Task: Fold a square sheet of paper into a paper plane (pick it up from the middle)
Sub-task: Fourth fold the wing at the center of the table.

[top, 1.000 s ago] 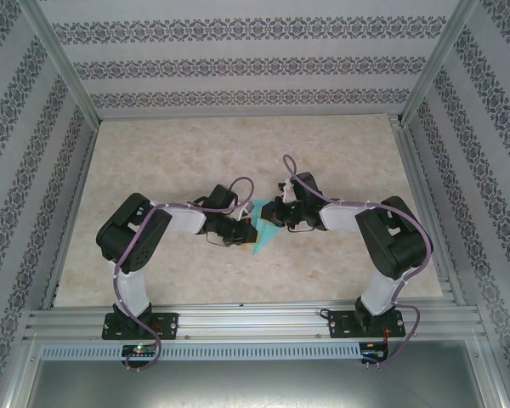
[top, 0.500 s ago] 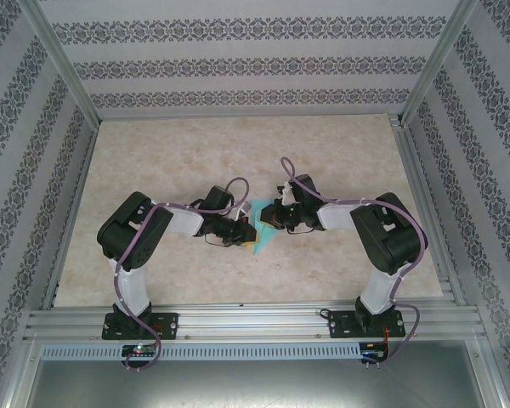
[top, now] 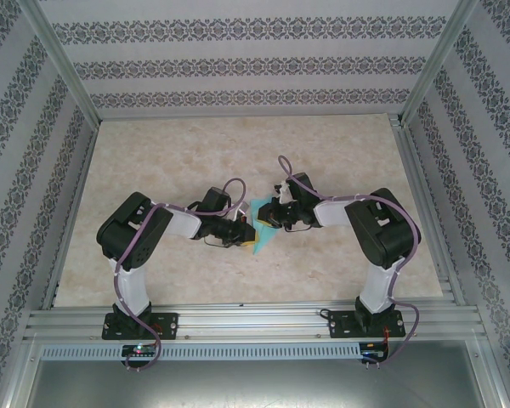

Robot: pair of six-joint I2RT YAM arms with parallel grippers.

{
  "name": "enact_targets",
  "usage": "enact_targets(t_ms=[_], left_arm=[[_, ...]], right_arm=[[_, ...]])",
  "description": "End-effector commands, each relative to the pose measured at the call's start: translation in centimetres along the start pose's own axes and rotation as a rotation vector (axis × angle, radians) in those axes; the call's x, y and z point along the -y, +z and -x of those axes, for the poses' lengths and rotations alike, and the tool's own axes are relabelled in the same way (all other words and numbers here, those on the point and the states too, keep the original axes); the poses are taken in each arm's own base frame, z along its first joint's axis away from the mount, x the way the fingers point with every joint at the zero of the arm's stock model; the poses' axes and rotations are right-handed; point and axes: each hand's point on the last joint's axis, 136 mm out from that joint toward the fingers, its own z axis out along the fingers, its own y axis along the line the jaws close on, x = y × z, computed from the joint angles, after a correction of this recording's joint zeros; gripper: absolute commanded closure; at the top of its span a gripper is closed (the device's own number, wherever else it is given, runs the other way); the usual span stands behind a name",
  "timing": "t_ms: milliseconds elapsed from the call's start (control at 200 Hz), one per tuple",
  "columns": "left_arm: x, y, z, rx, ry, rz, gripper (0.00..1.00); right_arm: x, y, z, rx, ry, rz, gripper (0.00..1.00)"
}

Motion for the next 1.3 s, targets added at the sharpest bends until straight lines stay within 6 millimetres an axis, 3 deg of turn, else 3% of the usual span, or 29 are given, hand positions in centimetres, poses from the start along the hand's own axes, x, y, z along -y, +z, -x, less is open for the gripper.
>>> enact_targets(t_ms=[0, 355, 590, 834, 1019, 1294], left_arm=[[-3.7, -0.1, -0.2, 0.020, -0.110, 0.081, 1.00], [-4.7, -0.4, -0.6, 0.011, -0.133, 0.141, 1.00], [-4.7, -1.0, -1.0, 0.010, -0.125, 0.171, 0.88], [-4.4, -1.5, -1.4, 0.005, -0.118, 0.185, 0.89], [-3.9, -1.3, -2.1, -0.023, -0.103, 0.184, 0.83], [-4.0, -1.7, -2.8, -0.053, -0.090, 0.239, 0.97]], right_arm=[[-0.3, 0.2, 0.6, -0.001, -0.005, 0.017, 0.86], [1.3, 0.9, 0.3, -0.012, 0.024, -0.017, 0.85], [3.0, 1.5, -0.1, -0.022, 0.052, -0.059, 0.86], [4.0, 1.7, -0.3, -0.024, 0.069, -0.081, 0.86], [4.4, 1.8, -0.6, -0.030, 0.074, -0.090, 0.86], [5.0, 1.9, -0.8, -0.034, 0.081, -0.102, 0.85]])
